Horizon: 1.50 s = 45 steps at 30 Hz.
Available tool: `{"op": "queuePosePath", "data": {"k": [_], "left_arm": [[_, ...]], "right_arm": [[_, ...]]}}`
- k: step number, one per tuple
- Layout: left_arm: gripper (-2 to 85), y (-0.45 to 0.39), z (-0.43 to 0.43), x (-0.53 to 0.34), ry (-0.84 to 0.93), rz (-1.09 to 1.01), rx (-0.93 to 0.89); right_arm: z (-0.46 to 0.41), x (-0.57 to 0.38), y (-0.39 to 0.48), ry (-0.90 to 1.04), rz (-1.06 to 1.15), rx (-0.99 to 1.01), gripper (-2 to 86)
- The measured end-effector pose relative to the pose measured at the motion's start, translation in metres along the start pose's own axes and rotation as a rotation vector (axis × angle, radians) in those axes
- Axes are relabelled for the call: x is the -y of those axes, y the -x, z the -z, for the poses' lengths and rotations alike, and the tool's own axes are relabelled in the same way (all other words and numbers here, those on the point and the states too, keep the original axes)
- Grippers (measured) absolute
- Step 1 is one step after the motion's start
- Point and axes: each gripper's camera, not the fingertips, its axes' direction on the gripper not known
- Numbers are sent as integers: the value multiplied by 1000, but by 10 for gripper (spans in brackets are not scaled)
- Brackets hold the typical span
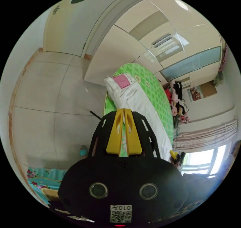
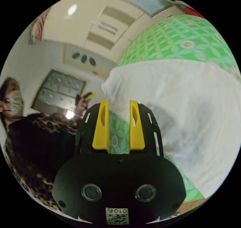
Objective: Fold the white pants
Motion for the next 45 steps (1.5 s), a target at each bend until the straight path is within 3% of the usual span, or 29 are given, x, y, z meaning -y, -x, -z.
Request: {"op": "queuePosePath", "data": {"k": [2,6,14,18,25,28,33,39,45], "left_arm": [[46,24,-7,3,39,34,-109],[96,78,-40,23,113,132,-366],[129,80,-75,78,185,86,-428],[121,71,-88,104,198,73,-418],[93,76,-75,106,165,122,-451],[86,75,-53,99,157,90,-466],[80,76,-38,97,169,102,-448],[77,47,-36,112,180,111,-483],[77,-1,-19,122,171,13,-505]], "right_arm": [[-32,20,42,41,25,-94,130],[-74,17,70,21,-104,172,136],[-94,-43,103,-85,-384,190,158],[-111,-36,133,-97,-418,160,177],[-145,-4,152,-219,-527,345,160],[-142,22,202,-124,-390,119,145],[-149,72,335,7,20,-497,162],[-221,82,409,144,301,-791,179],[-261,74,419,144,324,-1020,145]]}}
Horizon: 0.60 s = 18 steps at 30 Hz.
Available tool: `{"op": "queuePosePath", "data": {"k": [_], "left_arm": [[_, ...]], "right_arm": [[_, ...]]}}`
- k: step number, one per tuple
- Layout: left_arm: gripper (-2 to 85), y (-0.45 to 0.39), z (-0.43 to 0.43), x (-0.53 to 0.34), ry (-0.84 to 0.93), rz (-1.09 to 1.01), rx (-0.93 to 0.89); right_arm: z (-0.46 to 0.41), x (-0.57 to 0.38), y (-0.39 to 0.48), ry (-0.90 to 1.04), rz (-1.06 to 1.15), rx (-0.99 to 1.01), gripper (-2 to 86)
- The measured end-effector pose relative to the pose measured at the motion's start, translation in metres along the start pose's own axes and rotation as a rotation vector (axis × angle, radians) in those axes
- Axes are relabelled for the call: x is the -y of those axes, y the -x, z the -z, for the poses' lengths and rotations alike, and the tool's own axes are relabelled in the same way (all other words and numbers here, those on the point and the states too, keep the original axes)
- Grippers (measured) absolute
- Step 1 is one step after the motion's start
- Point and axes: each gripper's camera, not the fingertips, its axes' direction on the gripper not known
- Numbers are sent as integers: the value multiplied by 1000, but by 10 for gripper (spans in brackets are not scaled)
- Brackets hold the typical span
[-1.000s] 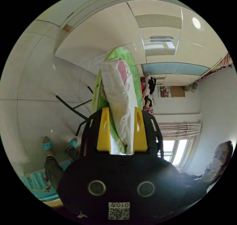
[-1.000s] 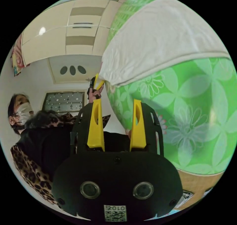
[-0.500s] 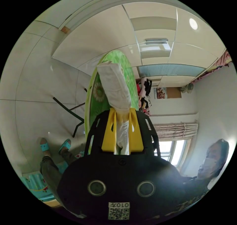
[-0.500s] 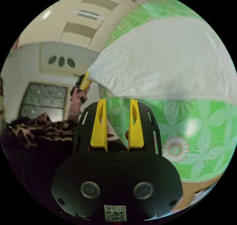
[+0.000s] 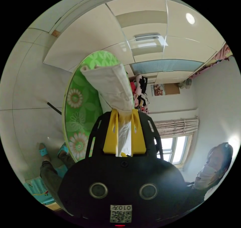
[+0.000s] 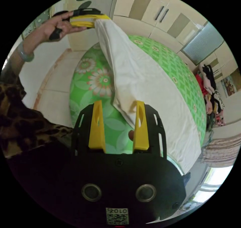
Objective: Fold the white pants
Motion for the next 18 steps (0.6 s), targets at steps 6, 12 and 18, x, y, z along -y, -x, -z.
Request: {"op": "queuePosePath", "data": {"k": [6,12,18], "left_arm": [[81,-27,7,-19,25,-44,-4],[86,-88,31,-42,11,-217,51],[70,-166,-13,22,6,-447,65]], "right_arm": [[7,-18,-5,49,-58,-217,45],[105,-34,-138,-46,-133,250,28],[109,38,-301,-165,-58,375,25]]}}
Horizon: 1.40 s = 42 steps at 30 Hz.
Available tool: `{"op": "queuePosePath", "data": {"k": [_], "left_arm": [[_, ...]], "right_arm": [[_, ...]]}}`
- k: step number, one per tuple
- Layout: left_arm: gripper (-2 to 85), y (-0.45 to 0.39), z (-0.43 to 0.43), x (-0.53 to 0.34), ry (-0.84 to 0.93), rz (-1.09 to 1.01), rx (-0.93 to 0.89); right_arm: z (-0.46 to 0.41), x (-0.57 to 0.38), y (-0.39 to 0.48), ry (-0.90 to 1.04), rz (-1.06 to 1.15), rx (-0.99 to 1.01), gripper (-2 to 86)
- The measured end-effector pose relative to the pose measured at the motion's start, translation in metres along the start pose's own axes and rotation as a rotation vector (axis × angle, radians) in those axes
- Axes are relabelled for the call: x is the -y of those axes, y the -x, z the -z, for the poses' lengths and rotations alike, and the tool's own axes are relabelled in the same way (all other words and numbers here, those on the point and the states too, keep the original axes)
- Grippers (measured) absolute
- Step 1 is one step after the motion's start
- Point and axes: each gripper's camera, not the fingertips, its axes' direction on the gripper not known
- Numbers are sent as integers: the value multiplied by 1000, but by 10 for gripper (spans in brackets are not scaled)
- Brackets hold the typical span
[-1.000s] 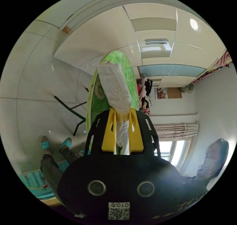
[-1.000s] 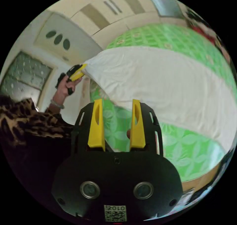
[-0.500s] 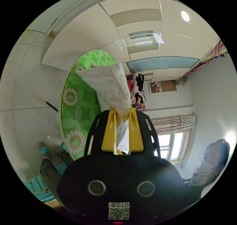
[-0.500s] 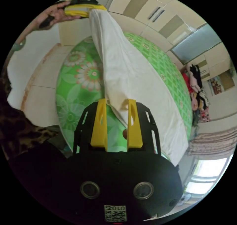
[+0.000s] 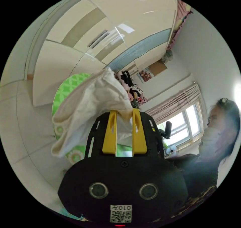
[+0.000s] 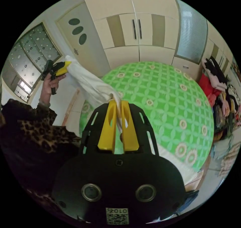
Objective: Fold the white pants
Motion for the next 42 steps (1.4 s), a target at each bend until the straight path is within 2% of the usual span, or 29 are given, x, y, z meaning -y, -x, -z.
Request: {"op": "queuePosePath", "data": {"k": [2,4,5,6,7,10,13,15,17,19,21,23,24,26,28,31,33,34,36,38,42], "left_arm": [[56,5,-32,44,1,-46,35],[33,49,-97,110,-5,40,8],[27,63,-117,126,0,50,22],[15,95,-157,150,59,124,90],[9,128,-189,158,114,263,114],[2,158,-225,147,75,369,39],[0,169,-235,136,77,348,73],[-1,173,-235,126,83,340,125],[-1,180,-233,115,93,363,139],[0,194,-225,99,51,460,136],[0,203,-222,92,-9,519,112],[0,207,-231,93,13,560,103],[1,205,-238,95,33,571,136],[-1,195,-247,94,57,569,169],[-1,168,-256,88,58,454,162],[-2,121,-269,79,104,259,217],[-2,95,-285,69,152,178,234],[-2,81,-298,63,193,136,246],[-2,63,-317,52,233,99,244],[-2,45,-339,44,282,60,197],[-2,11,-386,25,383,7,148]], "right_arm": [[-30,48,-56,36,11,-47,25],[-82,102,-129,120,-51,-33,27],[-125,127,-182,176,-186,-41,24],[-162,136,-223,237,-318,-38,21],[-176,136,-236,263,-354,-24,19],[-187,101,-246,138,-382,3,14],[-180,43,-255,123,-453,-220,14],[-162,-15,-256,100,-428,-261,16],[-145,-69,-256,95,-494,-269,18],[-132,-129,-257,61,-545,-66,23],[-135,-208,-257,-17,-658,309,31],[-148,-257,-248,-100,-708,576,39],[-159,-287,-240,-142,-779,675,50],[-170,-327,-228,-177,-898,731,71],[-164,-363,-216,-207,-983,671,84],[-129,-408,-200,-159,-1128,353,98],[-89,-422,-187,-126,-1181,44,127],[-82,-420,-183,-105,-1167,-22,135],[-77,-391,-176,94,-1111,-276,157],[-89,-357,-166,207,-1019,-408,149],[-136,-285,-131,315,-752,-572,128]]}}
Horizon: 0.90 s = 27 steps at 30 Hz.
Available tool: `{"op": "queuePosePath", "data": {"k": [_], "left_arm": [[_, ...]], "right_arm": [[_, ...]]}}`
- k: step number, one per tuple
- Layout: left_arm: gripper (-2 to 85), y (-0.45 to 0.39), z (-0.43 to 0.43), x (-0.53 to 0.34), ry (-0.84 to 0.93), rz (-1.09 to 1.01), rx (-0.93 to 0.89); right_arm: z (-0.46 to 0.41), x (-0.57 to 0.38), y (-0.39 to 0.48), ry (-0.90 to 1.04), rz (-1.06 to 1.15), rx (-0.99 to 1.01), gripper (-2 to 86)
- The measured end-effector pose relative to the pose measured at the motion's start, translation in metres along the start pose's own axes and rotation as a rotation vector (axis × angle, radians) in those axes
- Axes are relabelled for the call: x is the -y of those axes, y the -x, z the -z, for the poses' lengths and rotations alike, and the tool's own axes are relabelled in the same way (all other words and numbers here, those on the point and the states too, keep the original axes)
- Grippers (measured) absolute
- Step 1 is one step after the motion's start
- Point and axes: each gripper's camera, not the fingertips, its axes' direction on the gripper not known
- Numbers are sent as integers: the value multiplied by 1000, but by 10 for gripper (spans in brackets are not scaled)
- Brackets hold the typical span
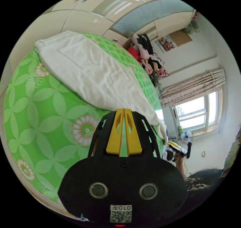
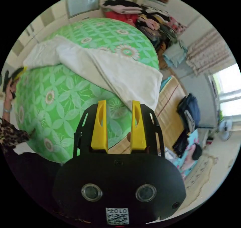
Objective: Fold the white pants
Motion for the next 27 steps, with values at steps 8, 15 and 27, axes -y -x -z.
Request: {"op": "queuePosePath", "data": {"k": [8,15,27], "left_arm": [[-2,-39,-46,-17,73,-14,-59],[-2,-55,-67,-26,96,-20,-83],[-2,-93,-78,44,71,-171,-34]], "right_arm": [[-55,24,97,-8,344,-507,67],[-37,27,109,89,546,-457,24],[37,97,-99,201,501,516,25]]}}
